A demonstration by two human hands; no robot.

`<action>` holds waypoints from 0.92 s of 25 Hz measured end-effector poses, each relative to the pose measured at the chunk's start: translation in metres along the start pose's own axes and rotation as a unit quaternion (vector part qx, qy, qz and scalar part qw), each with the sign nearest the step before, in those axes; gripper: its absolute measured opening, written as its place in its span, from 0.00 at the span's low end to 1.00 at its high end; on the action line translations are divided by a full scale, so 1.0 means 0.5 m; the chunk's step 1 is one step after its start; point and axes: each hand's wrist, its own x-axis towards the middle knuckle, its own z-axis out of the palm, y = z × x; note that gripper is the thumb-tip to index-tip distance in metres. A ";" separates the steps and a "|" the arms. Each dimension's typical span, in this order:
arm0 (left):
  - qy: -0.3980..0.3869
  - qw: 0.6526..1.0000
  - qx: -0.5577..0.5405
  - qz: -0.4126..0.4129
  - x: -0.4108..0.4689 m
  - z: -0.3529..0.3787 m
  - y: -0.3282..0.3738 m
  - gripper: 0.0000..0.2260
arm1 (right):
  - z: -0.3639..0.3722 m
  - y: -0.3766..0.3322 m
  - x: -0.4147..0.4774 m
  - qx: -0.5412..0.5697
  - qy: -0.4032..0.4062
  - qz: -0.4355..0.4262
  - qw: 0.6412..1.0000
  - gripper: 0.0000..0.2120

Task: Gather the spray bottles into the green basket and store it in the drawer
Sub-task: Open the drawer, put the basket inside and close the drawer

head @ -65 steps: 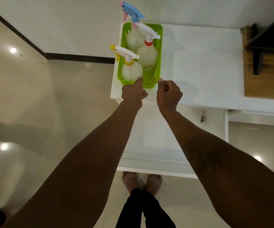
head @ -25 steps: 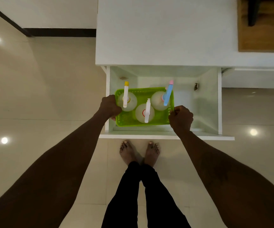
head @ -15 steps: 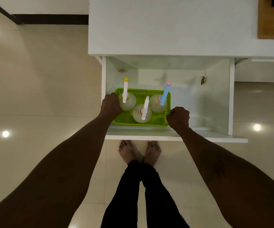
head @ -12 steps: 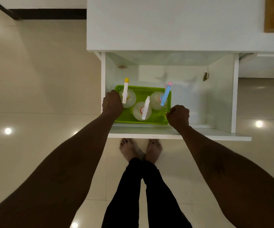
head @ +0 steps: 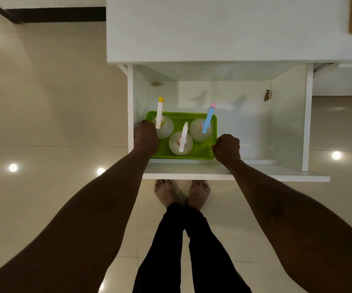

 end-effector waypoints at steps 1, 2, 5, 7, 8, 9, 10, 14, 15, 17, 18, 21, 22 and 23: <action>-0.005 1.000 0.018 0.005 0.001 0.003 -0.002 0.11 | 0.003 0.000 0.003 -0.012 -0.006 -0.003 1.000 0.06; -0.010 1.000 0.021 0.008 0.002 0.007 -0.005 0.12 | 0.004 0.000 0.004 -0.024 -0.011 -0.009 1.000 0.07; -0.021 1.000 0.005 0.014 -0.001 0.019 -0.011 0.13 | 0.011 0.009 0.013 -0.040 -0.023 -0.024 0.999 0.08; -0.035 0.999 -0.016 0.022 -0.001 0.029 -0.019 0.13 | 0.017 0.015 0.014 -0.046 -0.040 -0.030 0.998 0.10; -0.043 0.999 -0.024 0.023 -0.003 0.032 -0.022 0.13 | 0.019 0.016 0.013 -0.054 -0.049 -0.035 0.997 0.11; -0.049 0.998 -0.032 0.022 -0.007 0.035 -0.027 0.13 | 0.019 0.017 0.011 -0.063 -0.058 -0.040 0.995 0.12; -0.054 0.997 -0.042 0.019 -0.013 0.035 -0.029 0.14 | 0.015 0.015 0.005 -0.073 -0.066 -0.046 0.994 0.14; -0.070 0.992 -0.102 0.003 -0.068 0.010 -0.031 0.15 | -0.020 -0.008 -0.039 -0.072 -0.081 -0.066 0.992 0.16; -0.070 0.992 -0.108 0.006 -0.083 0.000 -0.032 0.14 | -0.032 -0.017 -0.056 -0.053 -0.074 -0.074 0.993 0.14; -0.069 0.991 -0.105 0.040 -0.114 -0.017 -0.036 0.12 | -0.055 -0.039 -0.100 -0.014 -0.057 -0.114 0.992 0.11; -0.078 0.988 -0.105 0.077 -0.129 -0.027 -0.038 0.13 | -0.068 -0.051 -0.127 0.004 -0.049 -0.140 0.989 0.09; -0.126 0.966 -0.095 0.203 -0.184 -0.056 -0.040 0.18 | -0.101 -0.069 -0.201 0.033 -0.044 -0.238 0.970 0.16; -0.147 0.959 -0.100 0.220 -0.200 -0.067 -0.044 0.20 | -0.111 -0.072 -0.222 0.017 -0.057 -0.279 0.959 0.18; -0.154 0.955 -0.089 0.239 -0.213 -0.074 -0.051 0.22 | -0.118 -0.075 -0.241 -0.007 -0.076 -0.311 0.947 0.20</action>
